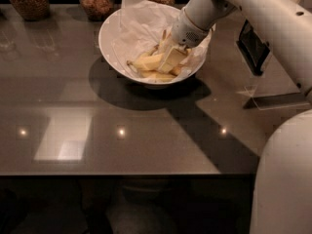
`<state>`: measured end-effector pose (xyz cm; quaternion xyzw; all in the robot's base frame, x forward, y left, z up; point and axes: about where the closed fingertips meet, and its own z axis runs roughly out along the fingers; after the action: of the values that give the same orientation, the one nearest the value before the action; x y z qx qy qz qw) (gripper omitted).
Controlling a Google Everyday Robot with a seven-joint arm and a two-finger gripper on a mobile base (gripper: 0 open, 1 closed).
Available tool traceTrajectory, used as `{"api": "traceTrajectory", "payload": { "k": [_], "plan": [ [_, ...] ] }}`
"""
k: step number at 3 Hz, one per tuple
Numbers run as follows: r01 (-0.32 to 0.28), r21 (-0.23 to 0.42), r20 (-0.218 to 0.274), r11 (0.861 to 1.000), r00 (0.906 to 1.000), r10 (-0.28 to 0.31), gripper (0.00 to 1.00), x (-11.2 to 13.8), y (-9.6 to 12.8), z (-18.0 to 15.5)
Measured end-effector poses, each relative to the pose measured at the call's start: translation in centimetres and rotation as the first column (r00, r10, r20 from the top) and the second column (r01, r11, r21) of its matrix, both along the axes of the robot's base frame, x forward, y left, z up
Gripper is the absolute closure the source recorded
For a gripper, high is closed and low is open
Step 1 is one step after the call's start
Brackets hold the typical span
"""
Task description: Pick banana from white bowl
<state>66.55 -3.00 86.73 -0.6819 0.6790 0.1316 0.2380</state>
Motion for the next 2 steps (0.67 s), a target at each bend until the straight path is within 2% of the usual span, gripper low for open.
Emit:
{"api": "traceTrajectory", "payload": {
  "k": [1, 2],
  "plan": [
    [0.000, 0.000, 0.000, 1.000, 1.0000, 0.000, 0.76, -0.01, 0.00, 0.01],
    [-0.006, -0.006, 0.027, 1.000, 0.9996, 0.006, 0.98, -0.42, 0.01, 0.95]
  ]
}}
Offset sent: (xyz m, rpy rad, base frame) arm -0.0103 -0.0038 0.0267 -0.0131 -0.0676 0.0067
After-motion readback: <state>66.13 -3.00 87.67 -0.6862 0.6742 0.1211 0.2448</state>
